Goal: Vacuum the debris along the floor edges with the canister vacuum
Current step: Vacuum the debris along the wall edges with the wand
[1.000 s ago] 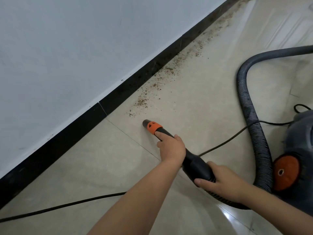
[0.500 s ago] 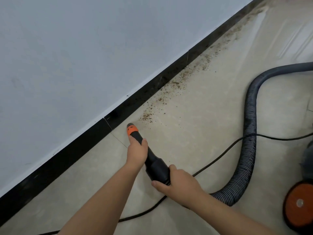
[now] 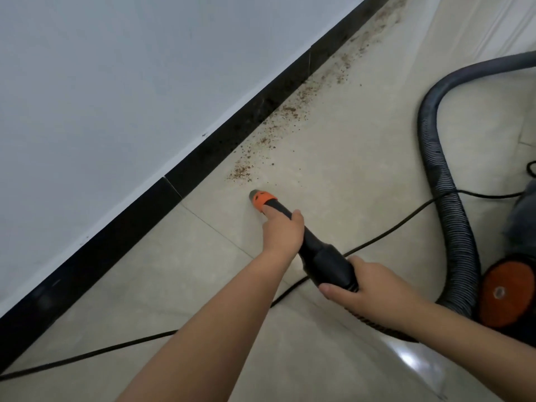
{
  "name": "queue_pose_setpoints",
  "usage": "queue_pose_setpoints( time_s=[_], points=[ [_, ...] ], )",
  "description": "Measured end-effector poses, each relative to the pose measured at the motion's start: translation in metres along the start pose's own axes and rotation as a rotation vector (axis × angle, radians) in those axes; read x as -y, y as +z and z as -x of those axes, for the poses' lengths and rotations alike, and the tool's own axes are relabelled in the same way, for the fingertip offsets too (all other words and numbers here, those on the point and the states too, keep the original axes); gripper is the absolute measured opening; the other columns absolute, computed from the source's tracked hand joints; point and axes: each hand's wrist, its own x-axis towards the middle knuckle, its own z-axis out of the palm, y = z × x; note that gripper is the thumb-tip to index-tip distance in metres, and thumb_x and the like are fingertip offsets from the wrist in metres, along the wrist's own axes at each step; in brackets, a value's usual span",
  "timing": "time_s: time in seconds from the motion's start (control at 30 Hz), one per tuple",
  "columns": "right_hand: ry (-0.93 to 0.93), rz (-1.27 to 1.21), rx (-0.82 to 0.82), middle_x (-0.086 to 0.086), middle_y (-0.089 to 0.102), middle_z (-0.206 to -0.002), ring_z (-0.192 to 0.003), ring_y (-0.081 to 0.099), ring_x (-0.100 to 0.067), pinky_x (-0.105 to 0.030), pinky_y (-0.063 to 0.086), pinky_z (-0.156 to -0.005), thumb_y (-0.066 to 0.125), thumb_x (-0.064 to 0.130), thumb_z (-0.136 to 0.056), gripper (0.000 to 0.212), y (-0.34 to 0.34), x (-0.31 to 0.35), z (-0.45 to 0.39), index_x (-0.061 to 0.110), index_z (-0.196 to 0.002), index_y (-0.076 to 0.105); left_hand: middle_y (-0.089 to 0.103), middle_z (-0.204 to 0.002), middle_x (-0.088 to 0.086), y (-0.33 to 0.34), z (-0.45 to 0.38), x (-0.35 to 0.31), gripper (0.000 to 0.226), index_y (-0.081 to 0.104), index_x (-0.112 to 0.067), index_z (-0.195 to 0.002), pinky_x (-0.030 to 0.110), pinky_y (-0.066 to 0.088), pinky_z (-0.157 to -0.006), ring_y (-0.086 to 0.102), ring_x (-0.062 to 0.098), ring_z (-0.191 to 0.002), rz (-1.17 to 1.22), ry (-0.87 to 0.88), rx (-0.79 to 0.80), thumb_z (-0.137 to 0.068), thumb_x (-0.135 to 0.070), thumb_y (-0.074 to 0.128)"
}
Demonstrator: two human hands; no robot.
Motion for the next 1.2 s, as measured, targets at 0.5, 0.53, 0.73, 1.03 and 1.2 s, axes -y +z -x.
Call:
queue_pose_setpoints(
  time_s=[0.5, 0.53, 0.73, 1.03, 1.2],
  points=[
    [-0.182, 0.107, 0.093, 0.006, 0.051, -0.079, -0.068, 0.050, -0.009, -0.026, 0.039, -0.058, 0.051, 0.064, -0.081, 0.047, 0.006, 0.029, 0.003, 0.019, -0.092, 0.044, 0.051, -0.116, 0.013, -0.037, 0.024, 0.024, 0.053, 0.019, -0.008, -0.143, 0.046, 0.045, -0.097, 0.053, 0.031, -0.106, 0.155, -0.109, -0.190, -0.097, -0.026, 0.040],
    [-0.175, 0.132, 0.110, 0.006, 0.052, -0.080, -0.069, 0.050, -0.008, -0.025, 0.040, -0.059, 0.051, 0.064, -0.081, 0.045, 0.001, 0.023, 0.010, 0.021, -0.091, 0.044, 0.050, -0.123, 0.014, -0.031, 0.032, 0.025, 0.054, 0.017, -0.008, -0.143, 0.045, 0.044, -0.099, 0.052, 0.032, -0.110, 0.176, -0.114, -0.178, -0.097, -0.026, 0.040],
    [-0.114, 0.199, 0.161, 0.010, 0.047, -0.072, -0.061, 0.044, -0.004, -0.021, 0.034, -0.053, 0.051, 0.063, -0.081, 0.041, -0.010, 0.003, 0.033, 0.027, -0.073, 0.033, 0.046, -0.134, 0.015, -0.005, 0.055, 0.025, 0.062, 0.005, -0.014, -0.147, 0.034, 0.044, -0.089, 0.052, 0.029, -0.111, 0.216, -0.134, -0.116, -0.098, -0.027, 0.040],
    [-0.105, 0.030, 0.043, 0.010, 0.047, -0.074, -0.062, 0.044, -0.003, -0.022, 0.034, -0.051, 0.051, 0.063, -0.081, 0.045, 0.001, 0.024, 0.000, 0.020, -0.087, 0.039, 0.053, -0.103, 0.012, -0.028, 0.012, 0.006, 0.049, 0.034, -0.010, -0.135, 0.045, 0.051, -0.089, 0.056, 0.032, -0.097, 0.008, -0.071, -0.179, -0.094, -0.032, 0.045],
    [-0.046, -0.024, 0.022, 0.008, 0.050, -0.076, -0.064, 0.049, -0.007, -0.022, 0.035, -0.050, 0.052, 0.064, -0.080, 0.048, -0.011, 0.016, -0.009, 0.019, -0.092, 0.041, 0.055, -0.114, 0.015, -0.015, 0.005, -0.016, 0.056, 0.031, -0.010, -0.139, 0.042, 0.052, -0.088, 0.057, 0.031, -0.100, -0.084, -0.073, -0.119, -0.092, -0.033, 0.050]
  ],
)
